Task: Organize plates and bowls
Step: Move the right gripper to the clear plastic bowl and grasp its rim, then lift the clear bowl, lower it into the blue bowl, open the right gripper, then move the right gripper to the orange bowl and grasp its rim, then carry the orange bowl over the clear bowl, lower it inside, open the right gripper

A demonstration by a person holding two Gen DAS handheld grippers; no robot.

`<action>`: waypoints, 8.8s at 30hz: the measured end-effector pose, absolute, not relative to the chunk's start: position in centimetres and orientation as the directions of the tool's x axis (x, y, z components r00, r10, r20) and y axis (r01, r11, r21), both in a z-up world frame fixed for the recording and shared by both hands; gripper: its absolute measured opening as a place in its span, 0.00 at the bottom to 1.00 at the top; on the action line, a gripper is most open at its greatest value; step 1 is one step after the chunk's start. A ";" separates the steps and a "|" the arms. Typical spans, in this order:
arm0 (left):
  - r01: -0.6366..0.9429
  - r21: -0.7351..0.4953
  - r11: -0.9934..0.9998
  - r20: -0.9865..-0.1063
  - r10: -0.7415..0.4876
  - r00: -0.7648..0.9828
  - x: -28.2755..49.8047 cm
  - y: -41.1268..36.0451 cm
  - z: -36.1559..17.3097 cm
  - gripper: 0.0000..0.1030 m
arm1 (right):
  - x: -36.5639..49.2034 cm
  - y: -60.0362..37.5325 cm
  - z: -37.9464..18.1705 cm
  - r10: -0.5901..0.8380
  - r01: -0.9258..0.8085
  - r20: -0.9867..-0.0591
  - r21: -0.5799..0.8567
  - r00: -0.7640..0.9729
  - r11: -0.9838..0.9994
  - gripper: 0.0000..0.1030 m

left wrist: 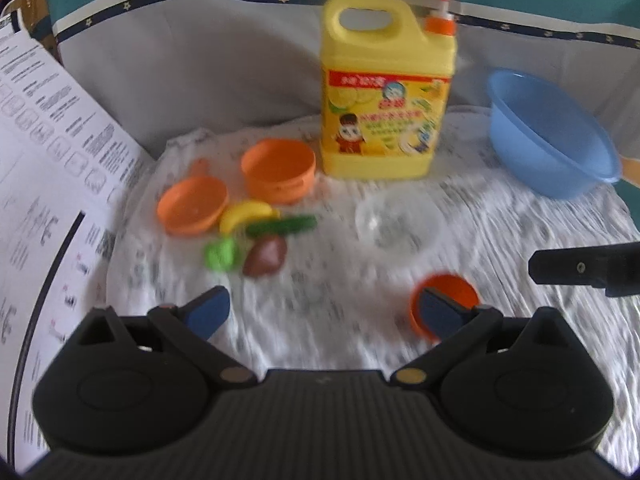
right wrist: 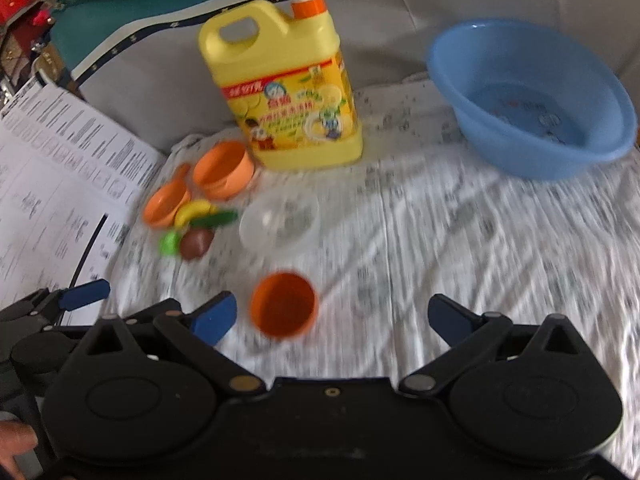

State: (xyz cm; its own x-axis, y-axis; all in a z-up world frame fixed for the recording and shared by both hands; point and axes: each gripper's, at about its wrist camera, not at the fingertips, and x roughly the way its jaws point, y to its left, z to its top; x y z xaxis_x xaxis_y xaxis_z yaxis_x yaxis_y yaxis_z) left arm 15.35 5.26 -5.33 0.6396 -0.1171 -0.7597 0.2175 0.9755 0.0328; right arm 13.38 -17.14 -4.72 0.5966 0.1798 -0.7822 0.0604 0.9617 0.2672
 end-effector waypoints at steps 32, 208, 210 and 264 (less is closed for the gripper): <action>0.284 -0.068 0.956 -0.812 -0.219 0.540 24.7 1.3 -11.7 0.11 | 24.2 -14.7 -11.6 0.214 0.091 -0.815 0.309 0.539 0.947 0.08; 0.266 -0.106 0.958 -0.834 -0.231 0.500 16.6 0.4 -12.7 0.24 | 15.1 -14.6 -12.9 0.274 0.052 -0.784 0.362 0.557 0.931 0.11; 0.270 -0.115 0.956 -0.836 -0.240 0.493 16.6 0.5 -12.9 0.19 | 15.1 -14.6 -13.1 0.280 0.049 -0.785 0.366 0.553 0.929 0.10; 0.496 -0.089 0.864 -0.854 -0.322 0.408 -2.3 -3.2 -5.5 0.10 | -5.5 -18.6 -8.2 0.324 0.014 -0.786 0.389 0.527 0.921 0.10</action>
